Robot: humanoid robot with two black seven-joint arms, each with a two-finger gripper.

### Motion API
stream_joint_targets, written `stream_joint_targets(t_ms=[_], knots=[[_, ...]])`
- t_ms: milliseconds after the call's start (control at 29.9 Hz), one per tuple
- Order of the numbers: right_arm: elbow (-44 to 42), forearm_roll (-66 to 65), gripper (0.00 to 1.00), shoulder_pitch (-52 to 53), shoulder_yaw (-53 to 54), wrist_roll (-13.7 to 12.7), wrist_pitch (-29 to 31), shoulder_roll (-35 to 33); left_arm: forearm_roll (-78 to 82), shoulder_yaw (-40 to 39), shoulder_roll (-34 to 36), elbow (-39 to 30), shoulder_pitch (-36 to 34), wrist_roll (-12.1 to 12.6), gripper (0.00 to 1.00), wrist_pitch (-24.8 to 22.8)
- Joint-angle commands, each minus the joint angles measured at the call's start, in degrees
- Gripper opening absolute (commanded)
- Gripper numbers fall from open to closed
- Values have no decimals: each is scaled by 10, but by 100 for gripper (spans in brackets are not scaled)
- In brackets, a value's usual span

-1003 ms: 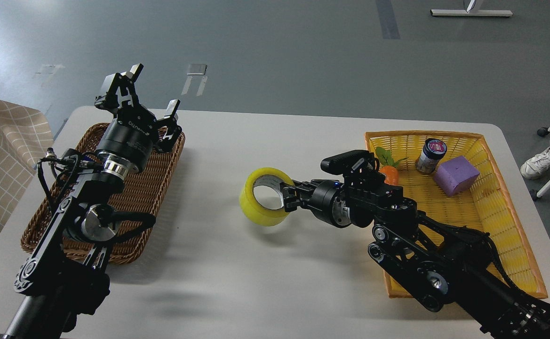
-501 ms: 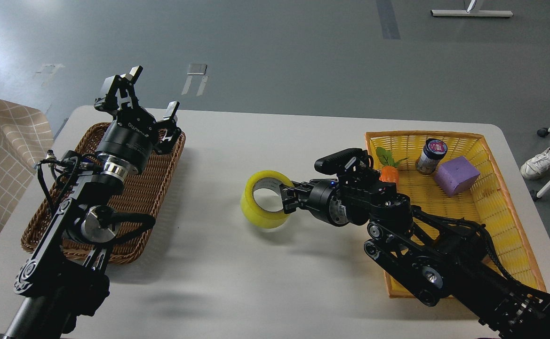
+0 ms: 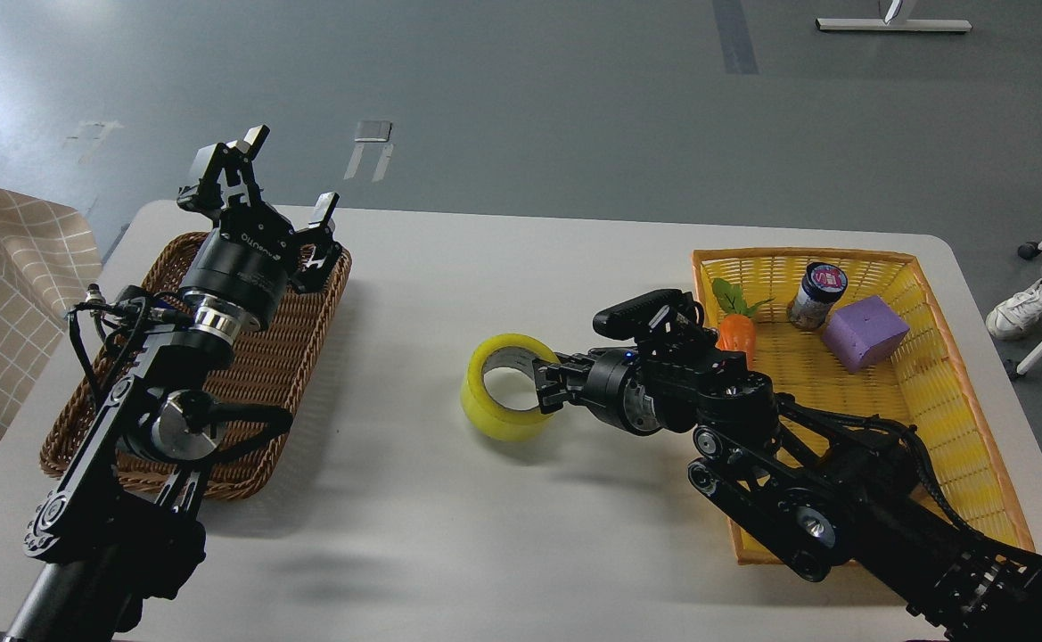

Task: Place and transfer tape with both arms
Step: 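Lower the tape roll onto the table center and release it, then withdraw the right gripper up and away from the tape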

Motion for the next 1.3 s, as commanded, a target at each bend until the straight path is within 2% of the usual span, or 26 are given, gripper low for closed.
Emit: stream_joint_targets(t_ms=[0,201,234,301,334,401,434,568,802,936,1270], knots=[[-5,0,20,0,3,0,0,0,-1,-1,0,2,1,1,98,0],[-13,0,20,-3,5,0,0,0,-1,-1,0,4,1,0,98,0],[-14,0,23,-4,6,0,0,0,-1,-1,0,4,1,1,98,0],[-17,0,39,-4,15,0,0,0,-1,-1,0,4,0,1,98,0],[-25,0,55,-5,22,0,0,0,-1,-1,0,4,0,1,98,0],[-35,0,79,-6,33,0,0,0,-1,-1,0,4,0,1,98,0],[-51,0,98,-7,48,0,0,0,-1,-1,0,4,1,1,98,0],[-88,0,100,-6,86,0,0,0,0,0,-1,4,2,1,98,0],[-79,0,99,0,125,0,0,0,0,-1,1,4,6,1,98,0],[-58,48,99,7,127,0,-71,0,0,0,1,4,9,1,98,-1],[12,94,99,29,172,-2,-82,0,4,2,-1,4,8,2,98,3]])
